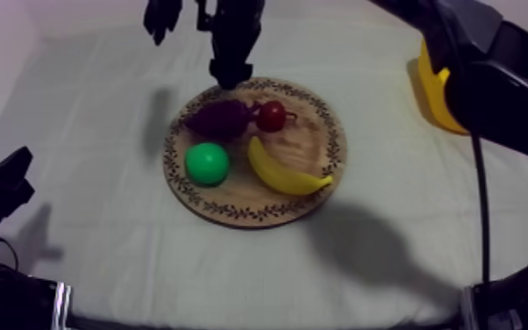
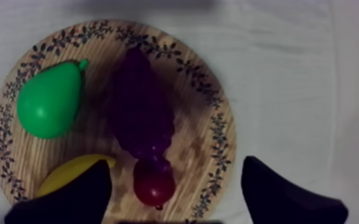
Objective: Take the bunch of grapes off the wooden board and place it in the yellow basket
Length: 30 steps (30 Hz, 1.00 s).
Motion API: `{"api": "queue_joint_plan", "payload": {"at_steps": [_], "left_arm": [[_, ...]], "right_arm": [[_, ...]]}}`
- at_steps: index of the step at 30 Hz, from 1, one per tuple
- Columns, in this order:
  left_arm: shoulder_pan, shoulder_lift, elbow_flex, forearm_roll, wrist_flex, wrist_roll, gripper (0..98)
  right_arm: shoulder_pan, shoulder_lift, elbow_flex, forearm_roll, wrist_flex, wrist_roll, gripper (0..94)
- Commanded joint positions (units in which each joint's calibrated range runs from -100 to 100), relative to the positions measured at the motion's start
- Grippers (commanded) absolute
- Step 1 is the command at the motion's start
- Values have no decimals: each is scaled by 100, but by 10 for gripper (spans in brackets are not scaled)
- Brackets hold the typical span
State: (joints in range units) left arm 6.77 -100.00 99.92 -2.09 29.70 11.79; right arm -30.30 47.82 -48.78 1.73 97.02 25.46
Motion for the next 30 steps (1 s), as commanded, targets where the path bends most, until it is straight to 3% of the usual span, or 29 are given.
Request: {"api": "queue_joint_plan", "payload": {"at_steps": [1,30], "left_arm": [[0,0,-3,2,-4,1,1],[0,0,-3,2,-4,1,1]], "right_arm": [[-14,113,12,-25,-32,13,622],[-10,1792,-958,-163,-73,155,607]]}}
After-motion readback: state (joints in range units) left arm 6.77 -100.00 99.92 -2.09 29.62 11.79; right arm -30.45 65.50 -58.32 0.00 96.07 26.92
